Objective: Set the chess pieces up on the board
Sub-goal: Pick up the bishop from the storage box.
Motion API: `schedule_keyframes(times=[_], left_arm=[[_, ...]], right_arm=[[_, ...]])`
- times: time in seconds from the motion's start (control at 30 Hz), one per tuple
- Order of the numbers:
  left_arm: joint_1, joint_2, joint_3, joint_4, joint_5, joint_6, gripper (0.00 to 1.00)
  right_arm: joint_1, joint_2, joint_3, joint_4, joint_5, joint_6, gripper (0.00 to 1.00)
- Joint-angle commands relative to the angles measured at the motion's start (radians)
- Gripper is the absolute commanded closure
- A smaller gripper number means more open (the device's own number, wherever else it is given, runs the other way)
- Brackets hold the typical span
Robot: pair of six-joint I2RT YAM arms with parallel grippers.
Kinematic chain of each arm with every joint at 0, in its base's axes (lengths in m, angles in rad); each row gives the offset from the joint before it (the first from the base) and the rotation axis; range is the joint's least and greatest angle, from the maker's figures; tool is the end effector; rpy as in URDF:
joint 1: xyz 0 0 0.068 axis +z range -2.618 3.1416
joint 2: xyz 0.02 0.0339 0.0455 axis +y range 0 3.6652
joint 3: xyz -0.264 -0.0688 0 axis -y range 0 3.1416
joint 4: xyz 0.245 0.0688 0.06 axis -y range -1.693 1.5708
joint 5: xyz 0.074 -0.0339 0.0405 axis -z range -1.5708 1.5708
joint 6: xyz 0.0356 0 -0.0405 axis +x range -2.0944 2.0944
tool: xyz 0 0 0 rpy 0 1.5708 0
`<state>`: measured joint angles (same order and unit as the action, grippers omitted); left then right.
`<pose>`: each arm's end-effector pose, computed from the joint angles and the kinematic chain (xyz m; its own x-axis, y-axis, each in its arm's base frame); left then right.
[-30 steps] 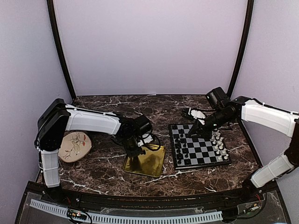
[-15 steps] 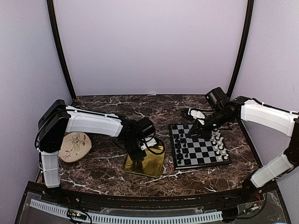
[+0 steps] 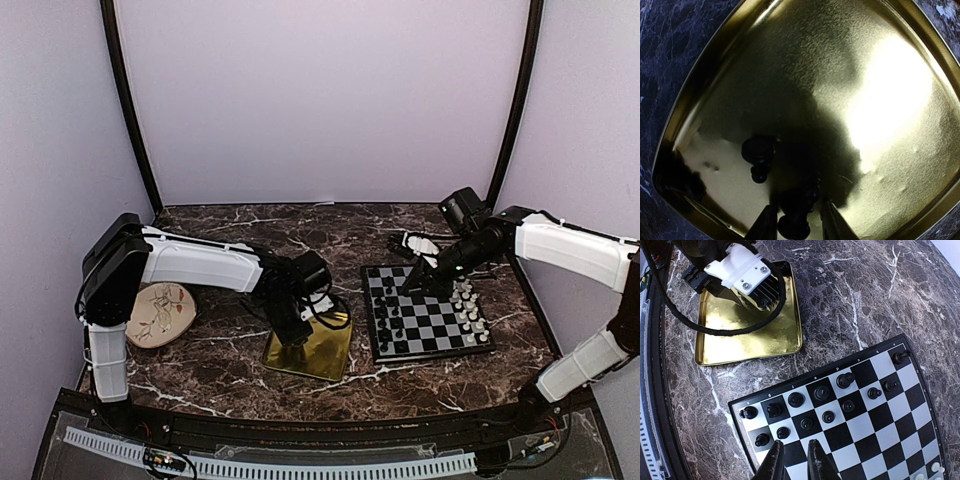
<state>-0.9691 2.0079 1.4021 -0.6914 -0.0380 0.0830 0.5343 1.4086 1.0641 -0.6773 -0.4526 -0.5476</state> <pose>0.2258 -0.3265 0.1570 -0.4753 0.8386 -0.2662 0.8603 0.5063 0.0589 0.2361 0.1578 0.2573 -0.2861 -0.7133 -0.6397 -0.9409 0.3354 0.0468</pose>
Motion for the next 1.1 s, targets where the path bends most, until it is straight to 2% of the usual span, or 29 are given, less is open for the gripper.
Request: schedule_keyframes(times=[0.0,0.27,0.37,0.47,0.93,1.07], left_arm=[[-0.005,0.005,-0.020,-0.100,0.002,0.003,0.67],[-0.005,0.002,-0.024,-0.116,0.000,0.015,0.68],[-0.004,0.000,-0.027,-0.125,-0.011,0.017,0.64],[-0.005,-0.005,-0.033,-0.125,-0.018,0.017,0.64],[-0.005,-0.012,-0.033,-0.115,0.011,0.027,0.78],[-0.004,-0.066,-0.036,-0.077,0.012,0.021,0.81]], right_arm=[[-0.006,0.001,0.015,0.013,-0.012,0.004,0.82],[-0.005,0.010,0.021,0.012,-0.017,0.002,0.82],[-0.005,0.014,0.024,0.009,-0.020,0.002,0.82],[-0.005,0.015,0.025,0.010,-0.021,0.002,0.82],[-0.005,0.019,0.030,0.004,-0.025,0.003,0.82],[-0.015,0.010,0.059,0.018,-0.005,0.048,0.84]])
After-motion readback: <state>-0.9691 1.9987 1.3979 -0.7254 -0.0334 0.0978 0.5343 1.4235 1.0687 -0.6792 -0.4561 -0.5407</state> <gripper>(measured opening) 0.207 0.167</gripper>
